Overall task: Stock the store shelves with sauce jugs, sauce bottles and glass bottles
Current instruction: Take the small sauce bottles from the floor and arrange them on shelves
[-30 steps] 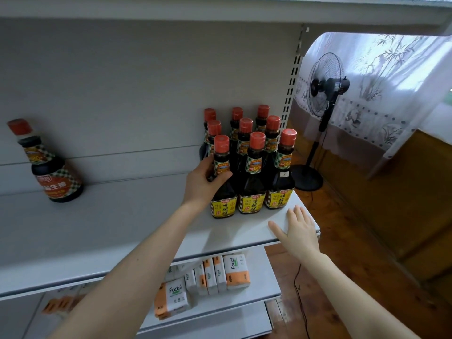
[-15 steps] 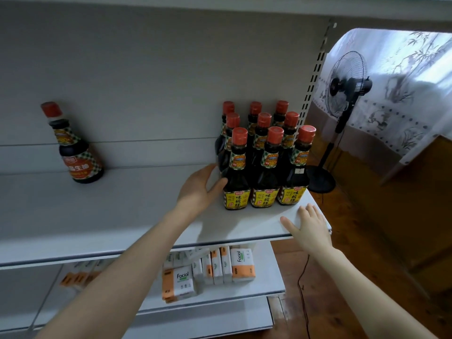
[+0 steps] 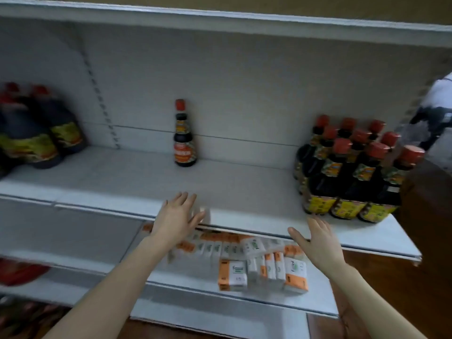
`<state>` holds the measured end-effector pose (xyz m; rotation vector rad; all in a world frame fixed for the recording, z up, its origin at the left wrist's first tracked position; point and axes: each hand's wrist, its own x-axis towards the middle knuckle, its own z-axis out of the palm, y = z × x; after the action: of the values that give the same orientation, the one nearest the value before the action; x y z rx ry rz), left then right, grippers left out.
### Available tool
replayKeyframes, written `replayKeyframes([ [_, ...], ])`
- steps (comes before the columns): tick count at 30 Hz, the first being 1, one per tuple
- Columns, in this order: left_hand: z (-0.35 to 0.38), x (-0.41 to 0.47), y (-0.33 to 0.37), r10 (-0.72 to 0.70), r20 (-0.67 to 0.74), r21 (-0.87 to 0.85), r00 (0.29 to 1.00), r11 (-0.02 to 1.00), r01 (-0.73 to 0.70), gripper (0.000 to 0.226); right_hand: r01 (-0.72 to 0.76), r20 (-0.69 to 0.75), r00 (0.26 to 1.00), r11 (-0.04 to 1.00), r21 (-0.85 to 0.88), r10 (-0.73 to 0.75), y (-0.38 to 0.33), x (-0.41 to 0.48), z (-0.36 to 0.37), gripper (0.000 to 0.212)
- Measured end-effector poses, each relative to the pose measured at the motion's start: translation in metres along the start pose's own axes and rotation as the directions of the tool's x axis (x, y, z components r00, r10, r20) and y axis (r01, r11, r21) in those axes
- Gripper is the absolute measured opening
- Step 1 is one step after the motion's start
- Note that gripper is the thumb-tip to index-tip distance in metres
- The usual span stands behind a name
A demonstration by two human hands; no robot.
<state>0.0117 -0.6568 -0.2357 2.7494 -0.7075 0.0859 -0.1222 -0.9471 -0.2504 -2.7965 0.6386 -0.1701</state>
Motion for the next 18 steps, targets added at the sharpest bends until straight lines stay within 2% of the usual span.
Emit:
replayKeyframes([
  [2, -0.019, -0.029, -0.039, -0.084, -0.015, 0.036, 0.996, 0.996, 0.085, 0.083, 0.05, 0.045, 0.998, 0.998, 0.034, -0.051, -0.051, -0.005, 0.01, 0.077],
  [4, -0.035, -0.062, -0.087, -0.147, -0.026, 0.068, 0.989, 0.987, 0.148, 0.076, 0.153, 0.04, 0.987, 0.986, 0.062, -0.156, -0.101, -0.009, 0.03, 0.097],
  [5, -0.045, -0.08, -0.109, -0.179, -0.022, 0.081, 0.984, 0.98, 0.18, 0.077, 0.204, 0.041, 0.977, 0.976, 0.075, -0.208, -0.13, -0.015, 0.038, 0.096],
  [8, -0.074, -0.138, -0.173, -0.297, -0.055, 0.093, 0.953, 0.949, 0.301, 0.097, 0.333, 0.099, 0.932, 0.933, 0.139, -0.348, -0.217, -0.041, 0.053, 0.071],
  [10, -0.089, -0.177, -0.214, -0.374, -0.09, 0.086, 0.923, 0.921, 0.381, 0.102, 0.415, 0.102, 0.893, 0.891, 0.185, -0.438, -0.268, -0.051, 0.067, 0.069],
  [14, -0.108, -0.248, -0.279, -0.538, -0.139, 0.061, 0.831, 0.833, 0.55, 0.072, 0.574, 0.123, 0.785, 0.788, 0.223, -0.607, -0.362, -0.071, 0.099, 0.092],
  [16, -0.112, -0.28, -0.306, -0.625, -0.157, 0.058, 0.765, 0.767, 0.638, 0.068, 0.635, 0.14, 0.729, 0.738, 0.228, -0.67, -0.406, -0.079, 0.115, 0.102],
  [18, -0.114, -0.31, -0.33, -0.706, -0.154, 0.043, 0.692, 0.695, 0.718, 0.068, 0.678, 0.19, 0.668, 0.693, 0.244, -0.72, -0.449, -0.087, 0.131, 0.103],
])
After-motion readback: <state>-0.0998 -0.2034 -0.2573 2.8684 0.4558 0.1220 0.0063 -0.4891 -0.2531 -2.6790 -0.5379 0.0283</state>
